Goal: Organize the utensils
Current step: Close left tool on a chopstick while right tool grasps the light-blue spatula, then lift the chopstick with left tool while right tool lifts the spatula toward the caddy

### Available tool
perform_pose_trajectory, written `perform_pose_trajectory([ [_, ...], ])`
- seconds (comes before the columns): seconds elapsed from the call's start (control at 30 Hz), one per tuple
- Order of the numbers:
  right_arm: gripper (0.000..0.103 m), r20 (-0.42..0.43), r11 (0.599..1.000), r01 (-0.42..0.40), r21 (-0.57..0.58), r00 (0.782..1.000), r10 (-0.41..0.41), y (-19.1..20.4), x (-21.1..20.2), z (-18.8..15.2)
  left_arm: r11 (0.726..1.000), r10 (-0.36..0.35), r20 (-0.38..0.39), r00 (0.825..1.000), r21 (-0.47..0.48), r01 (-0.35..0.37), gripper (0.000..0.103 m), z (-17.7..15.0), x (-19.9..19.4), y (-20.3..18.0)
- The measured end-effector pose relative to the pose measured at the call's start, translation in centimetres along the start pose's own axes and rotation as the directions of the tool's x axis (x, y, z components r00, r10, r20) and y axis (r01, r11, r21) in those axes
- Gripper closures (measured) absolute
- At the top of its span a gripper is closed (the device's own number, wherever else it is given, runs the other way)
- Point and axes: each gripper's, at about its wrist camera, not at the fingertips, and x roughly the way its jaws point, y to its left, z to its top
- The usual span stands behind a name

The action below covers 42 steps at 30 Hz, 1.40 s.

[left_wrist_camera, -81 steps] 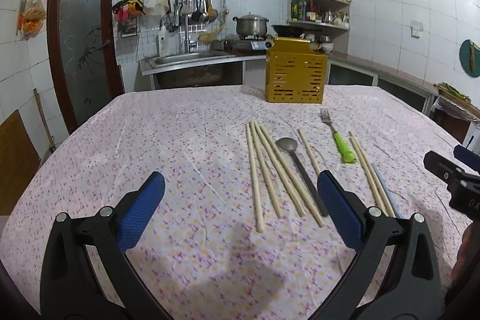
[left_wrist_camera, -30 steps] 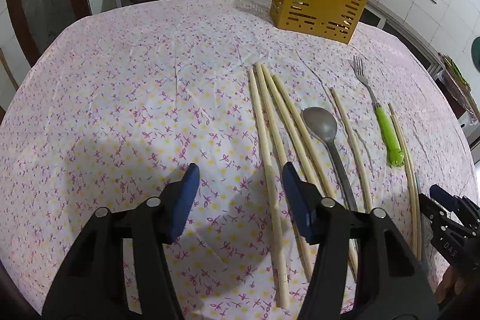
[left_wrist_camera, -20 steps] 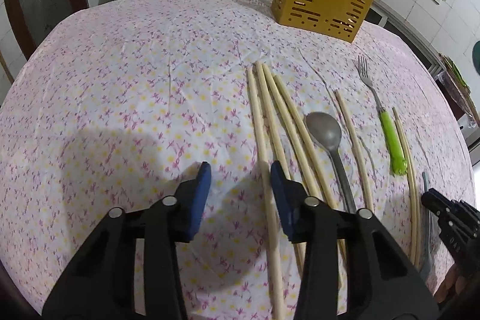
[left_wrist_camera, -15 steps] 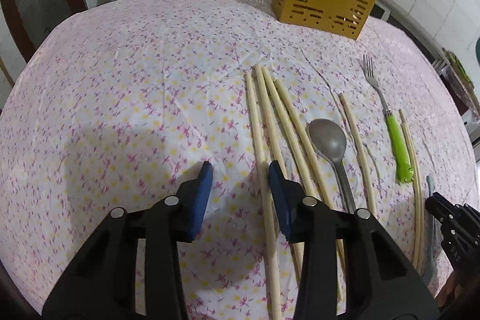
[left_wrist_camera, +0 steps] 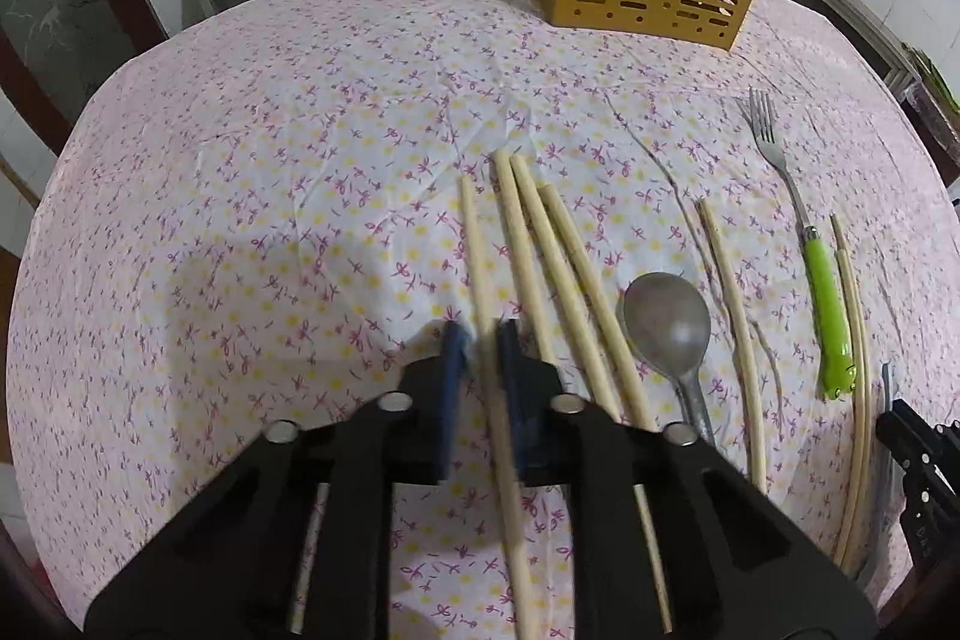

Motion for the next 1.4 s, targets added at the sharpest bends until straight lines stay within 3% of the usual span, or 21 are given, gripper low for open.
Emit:
perform_pose_trajectory([
  [0.37, 0.095, -0.049, 0.999, -0.039, 0.001, 0.998, 0.039, -0.8, 0.5, 0.9, 0.999, -0.002, -0.033, 0.999, 0.04, 0.003, 0.096, 0.9, 0.2, -0.1],
  [0.77, 0.096, 0.096, 0.994, -0.096, 0.061, 0.991, 0.09, -2.0, -2.2, 2.8, 0.997, -0.074, 0.071, 0.995, -0.021, 0.076, 0.098, -0.1, -3.6, 1.3],
  [1.07, 0.096, 0.131, 0.99, -0.124, 0.062, 0.985, 0.115, -2.4, -2.2, 3.6, 0.993, -0.101, 0.125, 0.987, -0.048, 0.108, 0.099, 0.3, -5.4, 2.6],
  [1.2, 0.096, 0.181, 0.989, -0.133, 0.058, 0.976, 0.12, -2.6, -3.1, 4.7, 0.983, -0.165, 0.173, 0.971, -0.046, 0.176, 0.099, 0.7, -6.6, 2.3],
  [1.4, 0.096, 0.272, 0.991, -0.125, 0.038, 0.956, 0.11, -2.5, -4.9, 6.2, 0.972, -0.223, 0.281, 0.933, -0.006, 0.234, 0.099, 1.2, -9.7, 1.1],
])
